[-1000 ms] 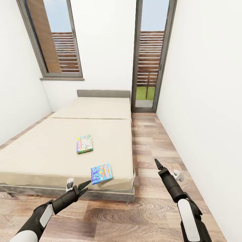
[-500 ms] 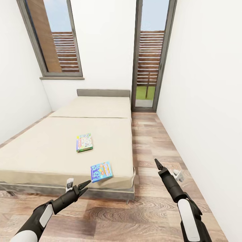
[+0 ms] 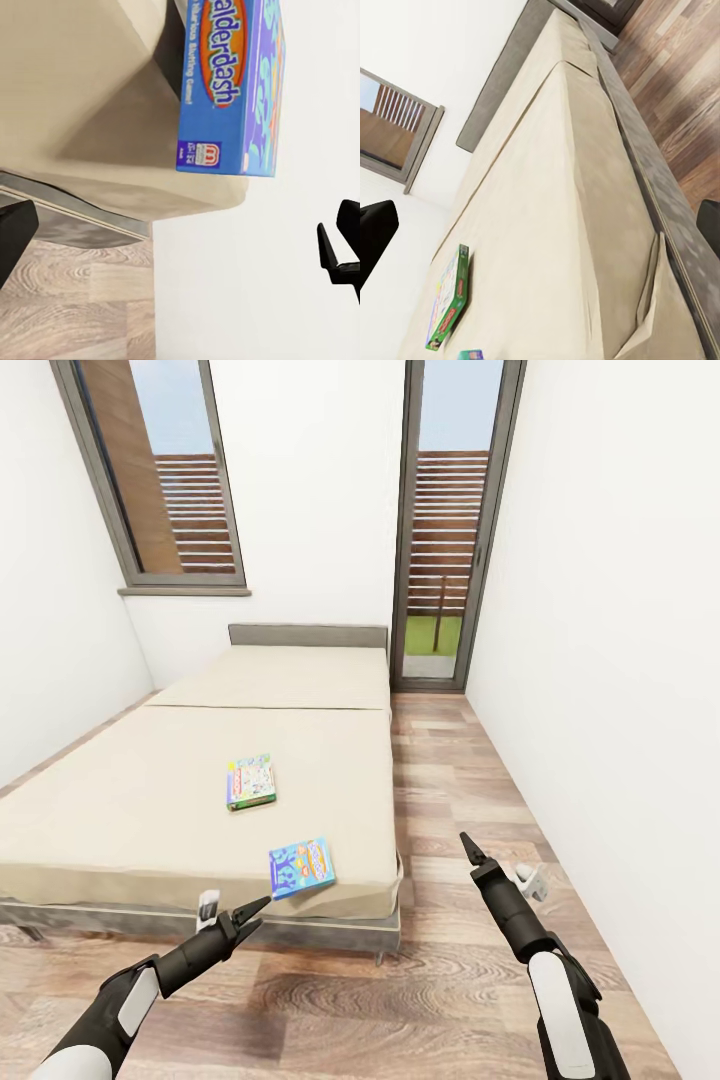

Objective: Put all the toys in the child's room - the three board games (two on the bed and one on the table), the two jigsaw puzzles on the table, and the tennis ball on the table - inside the toy box on the table in the child's room.

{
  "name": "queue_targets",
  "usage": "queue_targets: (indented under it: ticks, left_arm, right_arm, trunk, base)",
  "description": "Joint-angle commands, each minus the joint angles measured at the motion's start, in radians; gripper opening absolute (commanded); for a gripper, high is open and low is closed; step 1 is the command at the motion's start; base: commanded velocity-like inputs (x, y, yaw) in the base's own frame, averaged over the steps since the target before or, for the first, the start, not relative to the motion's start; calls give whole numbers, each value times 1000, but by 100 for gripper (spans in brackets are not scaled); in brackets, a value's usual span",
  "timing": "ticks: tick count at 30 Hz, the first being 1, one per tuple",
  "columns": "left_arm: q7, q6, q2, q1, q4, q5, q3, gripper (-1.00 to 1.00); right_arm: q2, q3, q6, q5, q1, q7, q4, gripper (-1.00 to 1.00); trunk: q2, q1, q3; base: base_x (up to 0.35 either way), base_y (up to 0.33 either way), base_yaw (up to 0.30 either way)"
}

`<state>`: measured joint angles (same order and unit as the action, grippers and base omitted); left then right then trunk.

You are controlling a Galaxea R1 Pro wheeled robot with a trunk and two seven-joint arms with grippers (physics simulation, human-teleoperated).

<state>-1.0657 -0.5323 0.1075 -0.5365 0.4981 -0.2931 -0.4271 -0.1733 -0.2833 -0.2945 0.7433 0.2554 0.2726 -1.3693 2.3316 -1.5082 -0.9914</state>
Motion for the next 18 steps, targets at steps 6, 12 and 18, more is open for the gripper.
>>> queue_targets:
  ticks: [6,12,18]
  left_arm:
    - [-1,-9,0,0,0,-3,-1,100]
    - [0,-4,0,-1,0,-3,0,100]
    - [1,-3,0,-1,0,-3,1,100]
  right_arm:
    - [-1,-4,-9,9,1,4,-1,100]
    - [-1,-4,-9,9,1,4,-1,100]
    - [-1,-4,-9,8,1,4,-1,100]
  trunk:
    - [0,0,-1]
    - [0,0,-1]
    - [0,0,-1]
  base:
    - [33,0,0]
    - [109,0,0]
    - [24,0,0]
